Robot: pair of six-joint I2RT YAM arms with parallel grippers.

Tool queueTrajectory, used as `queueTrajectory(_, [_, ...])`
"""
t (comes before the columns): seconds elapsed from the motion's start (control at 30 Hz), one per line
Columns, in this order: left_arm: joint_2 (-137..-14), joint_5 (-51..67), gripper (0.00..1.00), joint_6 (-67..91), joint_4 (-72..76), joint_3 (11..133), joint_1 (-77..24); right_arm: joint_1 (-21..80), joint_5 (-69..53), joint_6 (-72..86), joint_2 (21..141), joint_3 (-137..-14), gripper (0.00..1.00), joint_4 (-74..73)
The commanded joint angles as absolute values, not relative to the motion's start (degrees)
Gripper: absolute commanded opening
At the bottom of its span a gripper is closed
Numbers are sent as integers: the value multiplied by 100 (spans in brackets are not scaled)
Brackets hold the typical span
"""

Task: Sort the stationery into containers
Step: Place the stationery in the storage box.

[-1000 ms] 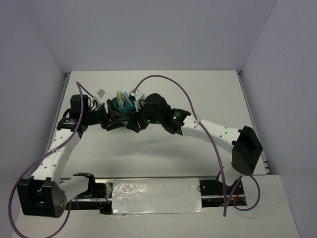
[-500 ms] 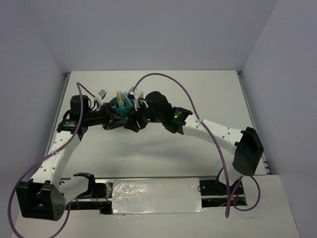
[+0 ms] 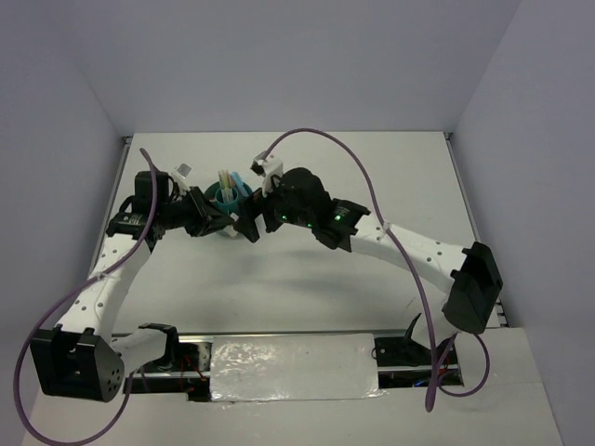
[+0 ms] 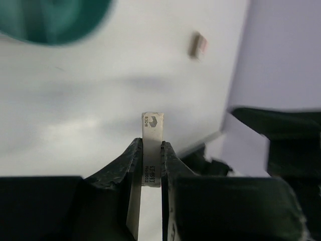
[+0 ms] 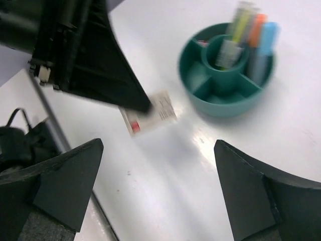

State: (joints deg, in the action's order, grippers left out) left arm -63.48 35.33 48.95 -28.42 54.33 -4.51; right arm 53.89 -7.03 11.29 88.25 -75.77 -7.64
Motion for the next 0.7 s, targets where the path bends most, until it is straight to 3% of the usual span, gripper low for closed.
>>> queueTrajectory(0.0, [-6328,1368,0,4588,-3472,5862,-413,5274,499,1345,8043,-7280,100,-747])
queueTrajectory(0.3, [-6653,-483,0,5185,-3130,5827,-202,4984,1600,1485,6654,-6487,100,-1459])
queueTrajectory(0.67, [-7531,-54,0,5888,-1690,5555,-167,4825,1723,1459,5590,-5889,100,-2065])
